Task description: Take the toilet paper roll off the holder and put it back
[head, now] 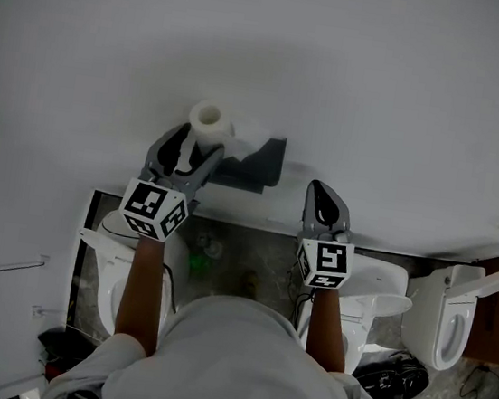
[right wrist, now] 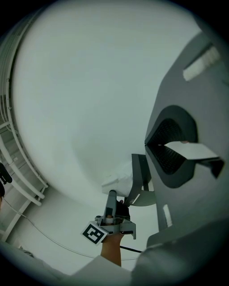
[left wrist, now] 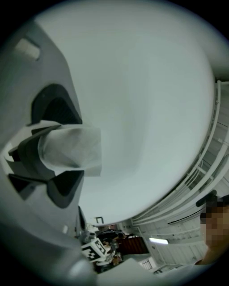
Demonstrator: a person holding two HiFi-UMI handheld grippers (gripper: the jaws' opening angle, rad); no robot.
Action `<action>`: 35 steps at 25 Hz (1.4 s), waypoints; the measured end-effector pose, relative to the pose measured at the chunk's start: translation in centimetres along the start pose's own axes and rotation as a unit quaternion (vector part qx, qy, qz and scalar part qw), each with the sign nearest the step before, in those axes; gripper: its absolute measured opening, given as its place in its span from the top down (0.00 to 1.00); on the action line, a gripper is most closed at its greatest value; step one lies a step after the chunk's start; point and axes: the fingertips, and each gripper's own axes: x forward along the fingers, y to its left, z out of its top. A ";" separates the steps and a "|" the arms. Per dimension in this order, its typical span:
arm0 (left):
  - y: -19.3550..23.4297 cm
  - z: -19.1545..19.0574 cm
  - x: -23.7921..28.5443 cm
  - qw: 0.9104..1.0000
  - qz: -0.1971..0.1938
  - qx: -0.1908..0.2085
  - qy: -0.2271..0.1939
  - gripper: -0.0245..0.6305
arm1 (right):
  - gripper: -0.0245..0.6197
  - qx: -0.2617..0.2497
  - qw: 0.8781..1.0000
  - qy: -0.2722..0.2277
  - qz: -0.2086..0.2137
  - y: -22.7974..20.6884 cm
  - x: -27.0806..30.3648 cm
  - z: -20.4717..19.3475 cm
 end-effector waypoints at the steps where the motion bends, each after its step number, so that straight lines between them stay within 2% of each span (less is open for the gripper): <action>1: 0.0 -0.1 0.2 1.000 0.000 0.000 0.001 0.48 | 0.96 0.000 1.000 0.000 0.001 -0.1 0.1 -0.1; 10: 0.4 -0.5 2.3 1.000 0.004 0.004 0.006 0.45 | 0.96 0.001 1.000 -0.002 0.007 -0.9 0.9 -0.4; 19: 0.3 -0.8 3.0 1.000 -0.007 -0.009 0.004 0.45 | 0.96 0.000 1.000 0.002 0.016 -1.0 1.8 -0.8; 22: 0.2 -0.7 3.1 1.000 -0.016 -0.013 0.002 0.48 | 0.96 0.001 1.000 0.001 0.016 -1.0 1.8 -0.8; 35: 0.0 -0.2 2.6 1.000 -0.024 -0.007 -0.005 0.49 | 0.96 -0.002 1.000 0.000 0.006 -0.9 0.9 -0.7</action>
